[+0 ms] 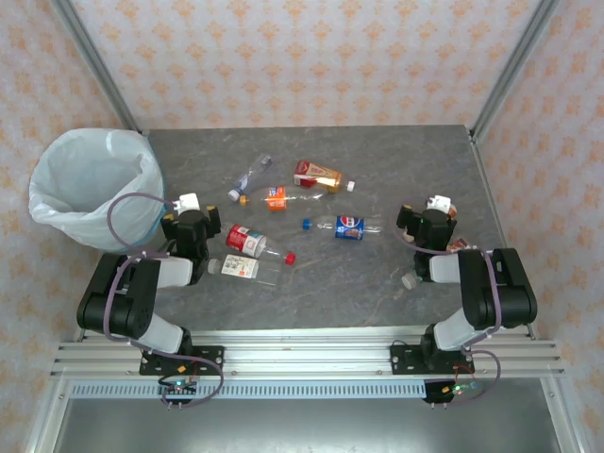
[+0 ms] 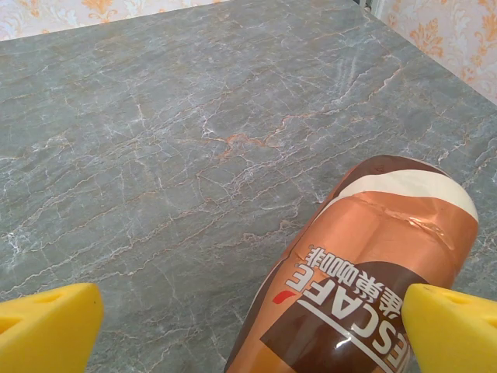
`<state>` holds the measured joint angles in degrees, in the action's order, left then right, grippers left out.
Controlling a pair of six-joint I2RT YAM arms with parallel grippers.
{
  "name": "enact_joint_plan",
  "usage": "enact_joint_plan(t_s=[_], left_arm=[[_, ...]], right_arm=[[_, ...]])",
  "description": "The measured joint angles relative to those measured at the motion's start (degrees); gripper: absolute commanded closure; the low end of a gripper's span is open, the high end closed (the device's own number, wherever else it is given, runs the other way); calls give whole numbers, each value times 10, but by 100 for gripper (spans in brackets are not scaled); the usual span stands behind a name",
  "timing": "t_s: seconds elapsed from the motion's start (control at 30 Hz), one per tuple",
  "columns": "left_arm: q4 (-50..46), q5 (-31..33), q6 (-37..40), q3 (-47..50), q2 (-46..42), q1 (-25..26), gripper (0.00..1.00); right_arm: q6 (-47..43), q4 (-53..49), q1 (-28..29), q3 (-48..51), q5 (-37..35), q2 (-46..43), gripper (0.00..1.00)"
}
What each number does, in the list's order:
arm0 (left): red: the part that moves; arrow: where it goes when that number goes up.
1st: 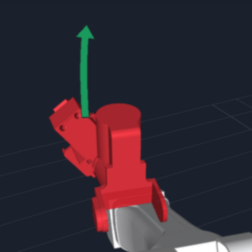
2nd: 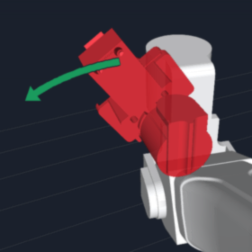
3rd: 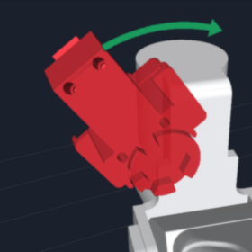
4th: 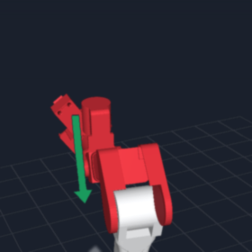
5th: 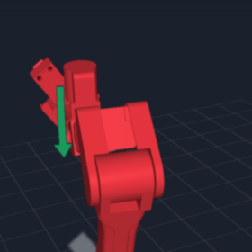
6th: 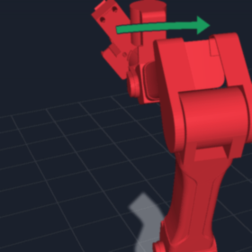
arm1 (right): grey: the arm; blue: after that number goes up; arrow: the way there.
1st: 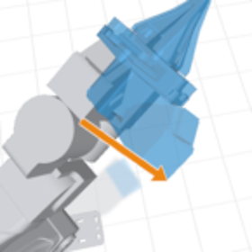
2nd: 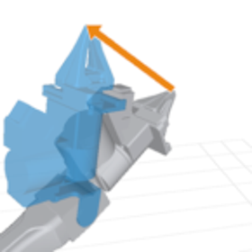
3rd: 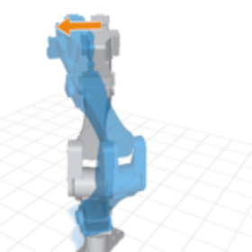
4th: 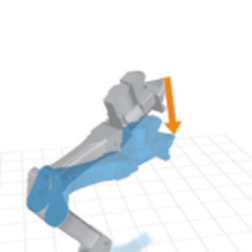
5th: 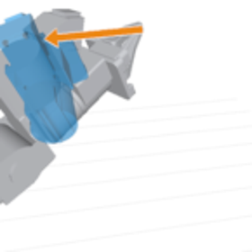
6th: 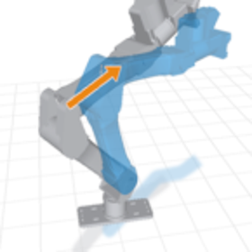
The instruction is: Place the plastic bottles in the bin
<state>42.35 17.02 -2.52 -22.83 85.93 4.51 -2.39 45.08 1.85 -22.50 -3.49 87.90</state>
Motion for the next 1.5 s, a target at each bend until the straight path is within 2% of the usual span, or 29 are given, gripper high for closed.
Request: enact_joint_plan(t_s=[1.13, 1.33, 1.5], left_arm=[[-2, 9, 1, 0, -1, 4, 0], [-99, 15, 10, -58, -29, 18, 0], [-158, 50, 15, -99, -72, 51, 0]], right_arm=[[0, -7, 0, 0, 0, -9, 1], [-1, -54, 0, -1, 7, -89, 1], [7, -121, 0, -27, 21, -150, 1]])
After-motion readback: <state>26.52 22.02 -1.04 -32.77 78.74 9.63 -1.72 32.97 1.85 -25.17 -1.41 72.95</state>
